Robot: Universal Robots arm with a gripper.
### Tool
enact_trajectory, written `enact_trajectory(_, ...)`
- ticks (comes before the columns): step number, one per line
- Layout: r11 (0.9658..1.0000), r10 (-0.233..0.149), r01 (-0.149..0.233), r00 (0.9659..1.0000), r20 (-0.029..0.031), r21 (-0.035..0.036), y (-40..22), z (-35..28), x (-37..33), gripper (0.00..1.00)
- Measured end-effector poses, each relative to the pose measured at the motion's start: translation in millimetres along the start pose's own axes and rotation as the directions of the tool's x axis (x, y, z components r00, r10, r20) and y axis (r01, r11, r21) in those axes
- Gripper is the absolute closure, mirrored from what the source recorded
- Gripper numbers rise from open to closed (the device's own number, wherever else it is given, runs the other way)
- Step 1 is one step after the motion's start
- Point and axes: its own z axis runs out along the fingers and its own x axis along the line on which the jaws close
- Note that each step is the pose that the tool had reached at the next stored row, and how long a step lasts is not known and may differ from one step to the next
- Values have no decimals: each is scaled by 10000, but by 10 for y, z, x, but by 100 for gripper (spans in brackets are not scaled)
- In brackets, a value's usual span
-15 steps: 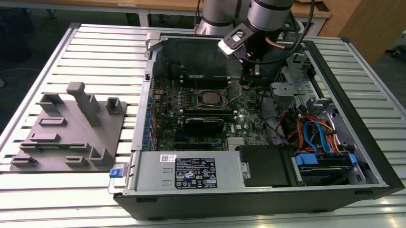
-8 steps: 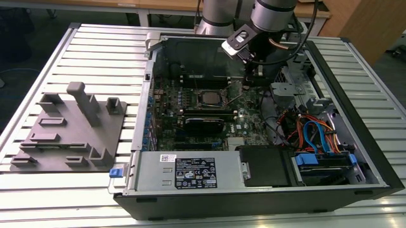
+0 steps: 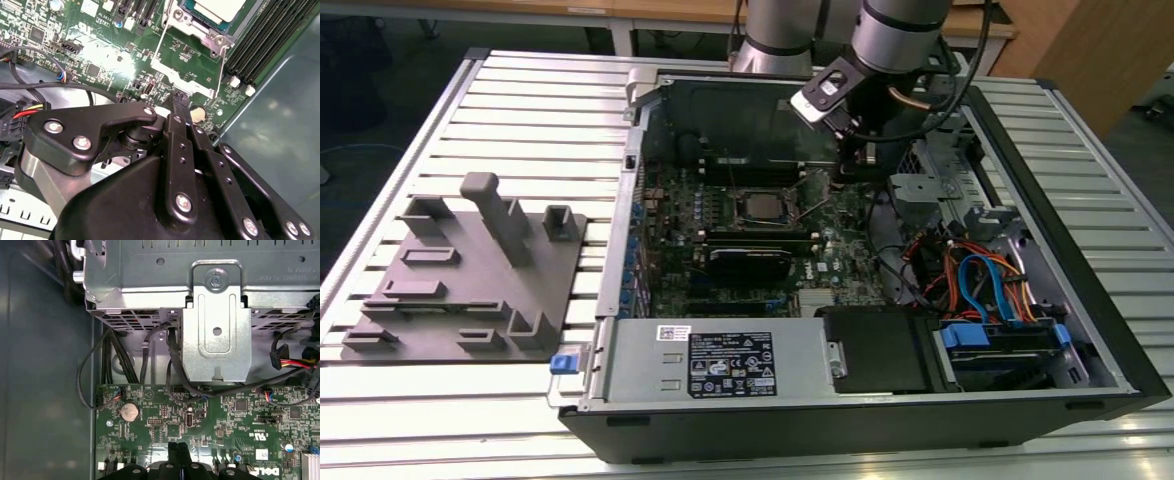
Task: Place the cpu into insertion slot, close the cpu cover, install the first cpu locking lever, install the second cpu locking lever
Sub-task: 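Close the cpu cover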
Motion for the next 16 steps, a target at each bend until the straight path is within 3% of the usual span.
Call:
enact_trajectory(5,10000,2,-2,10000,0,6,7,58,2,89)
enact_trajectory(16,10000,1,-1,10000,-11,7,-11,67,2,89)
